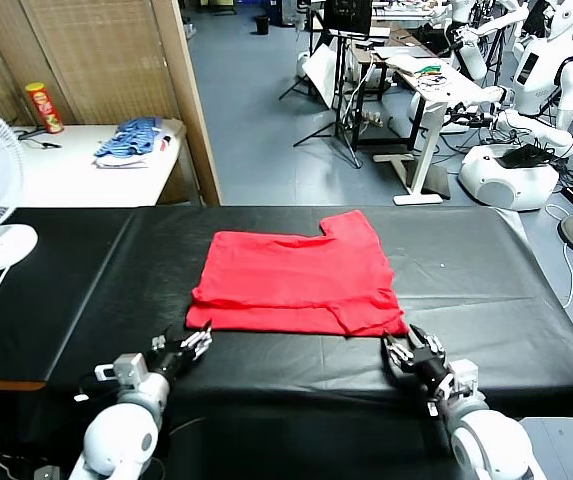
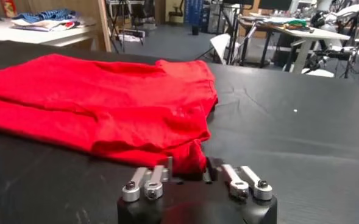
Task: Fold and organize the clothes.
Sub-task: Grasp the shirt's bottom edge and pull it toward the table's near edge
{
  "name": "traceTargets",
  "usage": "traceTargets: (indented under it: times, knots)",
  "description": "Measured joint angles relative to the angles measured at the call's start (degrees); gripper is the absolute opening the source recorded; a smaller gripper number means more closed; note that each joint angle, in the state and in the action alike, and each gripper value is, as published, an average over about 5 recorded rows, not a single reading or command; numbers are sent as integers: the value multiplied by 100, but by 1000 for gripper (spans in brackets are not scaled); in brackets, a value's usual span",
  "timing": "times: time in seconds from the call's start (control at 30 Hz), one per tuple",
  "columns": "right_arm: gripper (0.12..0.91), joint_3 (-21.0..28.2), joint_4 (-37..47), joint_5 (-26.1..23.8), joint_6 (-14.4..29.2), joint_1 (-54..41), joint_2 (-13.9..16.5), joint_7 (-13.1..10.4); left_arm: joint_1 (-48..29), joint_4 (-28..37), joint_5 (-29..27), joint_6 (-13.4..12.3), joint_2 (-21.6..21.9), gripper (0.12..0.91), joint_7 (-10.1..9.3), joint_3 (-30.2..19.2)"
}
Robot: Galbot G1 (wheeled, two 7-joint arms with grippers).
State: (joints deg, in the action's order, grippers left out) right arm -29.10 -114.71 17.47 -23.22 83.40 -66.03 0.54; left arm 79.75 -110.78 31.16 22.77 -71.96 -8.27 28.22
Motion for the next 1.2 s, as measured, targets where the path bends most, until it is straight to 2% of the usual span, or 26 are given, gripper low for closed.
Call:
traceTargets:
  times: [0.1, 0.2, 0.37, 0.57, 0.67, 0.8, 0.9, 1.0, 1.1, 1.2]
  knots:
    - [123, -32, -124, 2, -12, 151, 9, -91, 79, -96, 44, 58, -41, 217, -149, 24]
    - [123, -103, -300, 6, -96, 381, 30, -139, 215, -278, -18, 116, -105, 131, -294, 59]
    - [123, -252, -676, 11, -202, 870, 51, -143, 605, -682, -256, 172, -83, 125, -403, 140]
    - [134, -332, -880, -12, -232, 1233, 78, -46, 1179, -1175, -410, 228, 35, 125, -376, 306]
    - [229, -351, -965, -14, -298, 1320, 95, 2, 1456, -1351, -449, 235, 51, 125, -368, 339]
    - [455, -425, -1143, -1, -431, 1445, 132, -12, 1706, -1520, -441, 270, 44, 132, -419, 363]
    - [620, -516, -1324, 21, -597, 1544, 157, -59, 1832, -1620, -412, 333, 62, 221, -508, 405]
    - [746, -652, -1569, 101, -814, 1629, 172, -107, 1950, -1727, -358, 416, 121, 385, -634, 451]
    - [789, -841, -1851, 310, -1018, 1616, 191, -168, 2054, -1875, -229, 532, 191, 552, -841, 476]
    - [797, -991, -2003, 596, -1080, 1424, 265, -267, 2072, -2089, 43, 721, 288, 707, -1019, 520]
